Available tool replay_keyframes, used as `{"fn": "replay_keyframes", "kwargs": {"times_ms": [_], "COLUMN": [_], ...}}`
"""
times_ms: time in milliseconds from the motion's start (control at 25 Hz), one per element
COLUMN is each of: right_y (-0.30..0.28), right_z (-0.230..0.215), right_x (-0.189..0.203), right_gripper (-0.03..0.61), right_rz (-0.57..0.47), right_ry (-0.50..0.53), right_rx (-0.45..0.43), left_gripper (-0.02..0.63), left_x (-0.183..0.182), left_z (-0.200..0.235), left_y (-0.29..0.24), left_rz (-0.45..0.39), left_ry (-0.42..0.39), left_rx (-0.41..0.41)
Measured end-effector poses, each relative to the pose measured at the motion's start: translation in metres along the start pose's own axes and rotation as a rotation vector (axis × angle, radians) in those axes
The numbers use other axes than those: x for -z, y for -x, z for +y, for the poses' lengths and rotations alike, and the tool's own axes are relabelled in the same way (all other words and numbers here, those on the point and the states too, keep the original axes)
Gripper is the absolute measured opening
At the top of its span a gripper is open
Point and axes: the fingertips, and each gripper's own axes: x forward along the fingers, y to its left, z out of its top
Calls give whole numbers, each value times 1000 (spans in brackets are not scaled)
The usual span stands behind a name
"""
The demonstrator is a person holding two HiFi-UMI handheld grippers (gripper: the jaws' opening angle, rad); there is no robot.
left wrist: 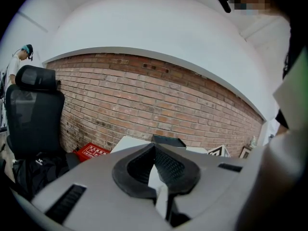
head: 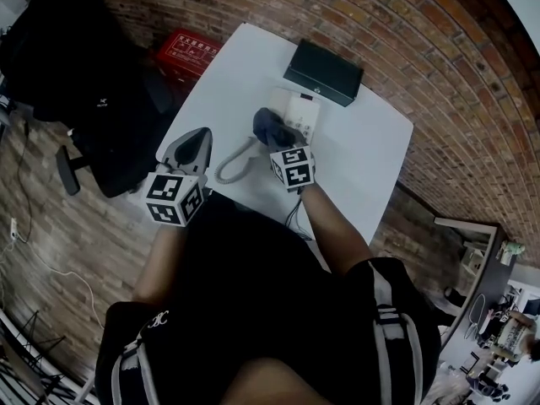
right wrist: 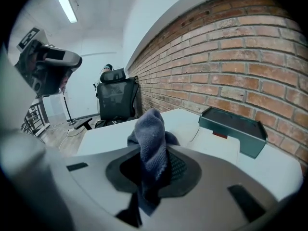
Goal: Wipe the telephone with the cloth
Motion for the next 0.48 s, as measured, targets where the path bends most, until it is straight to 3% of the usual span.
{"fn": "replay_keyframes", "kwargs": {"times_ms": [120,360,480], "right_y": [4,11,11], "right_z": [6,23,29], "right_x": [10,24,31], "right_gripper": [44,43,44], "right_rz": [19,94,111], "right_ry": [-4,107,99], "right_rx": [-21,-35,-48], "left_gripper": [-5,-3,-4], "left_x": [2,5,8], "left_z": [-7,-24,-29], "left_y": [-1,-2,0], "left_rz": [7,18,24], "left_ry": [-5,-22,-24], "left_rx": [10,31,31]}}
